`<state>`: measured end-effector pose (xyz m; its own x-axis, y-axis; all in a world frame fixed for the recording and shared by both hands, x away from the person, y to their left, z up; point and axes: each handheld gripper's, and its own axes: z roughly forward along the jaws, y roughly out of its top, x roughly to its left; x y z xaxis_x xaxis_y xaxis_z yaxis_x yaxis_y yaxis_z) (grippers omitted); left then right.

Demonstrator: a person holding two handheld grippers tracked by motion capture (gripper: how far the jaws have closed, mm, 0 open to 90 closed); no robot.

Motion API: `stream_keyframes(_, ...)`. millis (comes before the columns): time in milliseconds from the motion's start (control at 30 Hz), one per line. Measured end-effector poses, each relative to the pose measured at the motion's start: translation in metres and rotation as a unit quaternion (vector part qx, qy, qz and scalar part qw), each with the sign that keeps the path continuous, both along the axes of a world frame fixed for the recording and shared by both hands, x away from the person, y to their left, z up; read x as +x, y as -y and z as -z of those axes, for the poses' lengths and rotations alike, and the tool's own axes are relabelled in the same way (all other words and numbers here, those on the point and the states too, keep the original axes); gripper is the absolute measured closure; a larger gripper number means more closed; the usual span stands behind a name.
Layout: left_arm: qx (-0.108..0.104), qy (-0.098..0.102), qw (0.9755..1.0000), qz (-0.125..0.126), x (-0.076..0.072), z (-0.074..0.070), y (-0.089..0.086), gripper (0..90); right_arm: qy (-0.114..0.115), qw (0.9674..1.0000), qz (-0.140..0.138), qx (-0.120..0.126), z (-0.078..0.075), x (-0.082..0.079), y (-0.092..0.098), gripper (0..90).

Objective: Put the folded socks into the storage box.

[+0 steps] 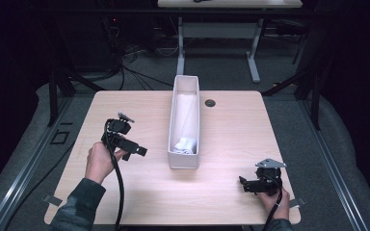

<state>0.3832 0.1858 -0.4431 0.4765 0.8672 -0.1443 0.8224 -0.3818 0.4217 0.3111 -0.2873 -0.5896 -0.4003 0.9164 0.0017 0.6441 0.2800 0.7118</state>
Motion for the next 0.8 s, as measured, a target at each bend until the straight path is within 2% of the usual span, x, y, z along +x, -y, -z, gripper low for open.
stream_keyframes(300,-0.012,0.003,0.9996,-0.024,-0.017,0.028,-0.032,0.0,0.000,1.0000,0.000,0.000,0.000,0.000,0.000,0.5)
stream_keyframes(333,-0.015,0.003,0.9993,-0.034,-0.020,0.034,-0.040,0.0,0.000,1.0000,0.000,0.000,0.000,0.000,0.000,0.5)
stream_keyframes(400,-0.016,0.003,0.9992,-0.037,-0.021,0.037,-0.044,0.0,0.000,1.0000,0.000,0.000,0.000,0.000,0.000,0.5)
stream_keyframes(433,-0.018,0.001,0.9988,-0.047,-0.024,0.045,-0.050,0.0,0.000,1.0000,0.000,0.000,0.000,0.000,0.000,0.5)
stream_keyframes(467,-0.018,0.001,0.9988,-0.047,-0.024,0.045,-0.050,0.0,0.000,1.0000,0.000,0.000,0.000,0.000,0.000,0.5)
stream_keyframes(500,-0.022,-0.005,0.9984,-0.052,-0.026,0.053,-0.056,0.0,0.000,1.0000,0.000,0.000,0.000,0.000,0.000,0.5)
stream_keyframes(533,-0.022,-0.005,0.9984,-0.052,-0.026,0.053,-0.056,0.0,0.000,1.0000,0.000,0.000,0.000,0.000,0.000,0.5)
stream_keyframes(633,-0.024,-0.009,0.9978,-0.060,-0.029,0.065,-0.062,0.0,0.000,1.0000,0.000,0.000,0.000,0.000,0.000,0.5)
stream_keyframes(800,-0.029,0.008,0.9965,-0.078,-0.033,0.087,-0.072,0.0,0.000,1.0000,0.000,0.000,0.000,0.000,0.000,0.5)
